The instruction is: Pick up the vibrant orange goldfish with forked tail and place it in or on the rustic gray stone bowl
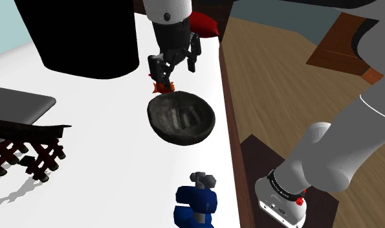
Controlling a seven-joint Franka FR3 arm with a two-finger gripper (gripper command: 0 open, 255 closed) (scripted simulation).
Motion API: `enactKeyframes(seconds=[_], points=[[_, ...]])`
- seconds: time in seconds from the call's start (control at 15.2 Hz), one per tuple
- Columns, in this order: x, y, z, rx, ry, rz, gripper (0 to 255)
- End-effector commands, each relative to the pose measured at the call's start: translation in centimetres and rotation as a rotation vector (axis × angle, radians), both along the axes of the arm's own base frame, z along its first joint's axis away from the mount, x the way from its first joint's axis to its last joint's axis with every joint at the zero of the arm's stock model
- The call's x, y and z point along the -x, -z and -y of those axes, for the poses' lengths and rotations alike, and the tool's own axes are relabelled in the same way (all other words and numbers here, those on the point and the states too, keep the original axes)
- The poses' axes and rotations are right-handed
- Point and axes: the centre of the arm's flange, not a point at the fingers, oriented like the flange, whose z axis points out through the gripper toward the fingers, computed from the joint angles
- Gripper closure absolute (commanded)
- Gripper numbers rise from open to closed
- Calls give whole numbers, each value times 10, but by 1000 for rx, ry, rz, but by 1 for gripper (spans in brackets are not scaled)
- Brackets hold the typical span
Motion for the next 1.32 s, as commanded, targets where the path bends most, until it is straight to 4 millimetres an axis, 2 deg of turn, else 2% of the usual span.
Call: enactKeyframes(seconds=[0.0,0.26,0.33,0.92,0.99,1.25], points=[[0,0,0,0,0,0,0],[0,0,0,0,0,0,0],[0,0,0,0,0,0,255],[0,0,0,0,0,0,255],[0,0,0,0,0,0,0],[-50,19,44,-168,24,-40,0]])
